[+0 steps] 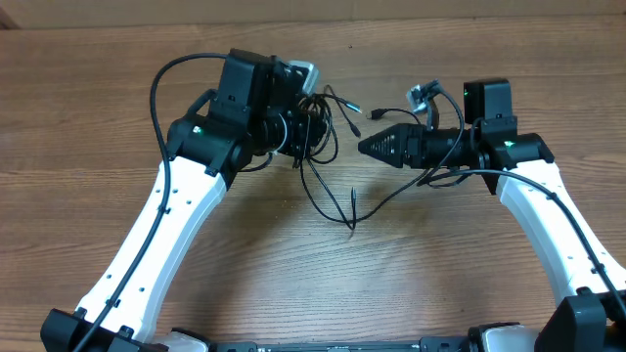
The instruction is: Untangle cables
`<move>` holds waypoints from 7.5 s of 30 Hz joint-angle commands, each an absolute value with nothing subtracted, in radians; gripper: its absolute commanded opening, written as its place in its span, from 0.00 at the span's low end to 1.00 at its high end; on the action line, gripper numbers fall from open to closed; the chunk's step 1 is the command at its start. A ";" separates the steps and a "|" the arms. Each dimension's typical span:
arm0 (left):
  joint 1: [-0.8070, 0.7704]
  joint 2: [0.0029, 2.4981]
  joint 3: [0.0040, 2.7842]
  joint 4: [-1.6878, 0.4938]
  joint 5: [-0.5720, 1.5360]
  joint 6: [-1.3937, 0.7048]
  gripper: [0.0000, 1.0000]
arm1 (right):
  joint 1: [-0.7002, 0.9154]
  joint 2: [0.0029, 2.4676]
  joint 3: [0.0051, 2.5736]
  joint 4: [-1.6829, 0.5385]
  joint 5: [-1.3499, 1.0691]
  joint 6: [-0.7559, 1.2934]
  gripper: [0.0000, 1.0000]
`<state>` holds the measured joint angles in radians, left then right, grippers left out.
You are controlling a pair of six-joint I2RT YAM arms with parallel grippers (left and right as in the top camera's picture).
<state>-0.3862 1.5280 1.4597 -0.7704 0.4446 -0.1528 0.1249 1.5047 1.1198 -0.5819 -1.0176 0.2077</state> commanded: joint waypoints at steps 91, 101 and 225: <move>-0.387 1.517 1.475 -0.894 0.340 -1.000 0.06 | 0.250 1.499 1.118 -0.641 0.057 0.517 0.04; -0.385 1.517 1.475 -0.893 0.336 -0.667 0.04 | 0.057 1.499 1.118 -0.696 0.088 0.529 0.04; -0.125 1.517 1.475 -1.443 0.396 0.075 0.04 | 0.340 1.715 1.119 -0.324 -0.752 0.736 0.69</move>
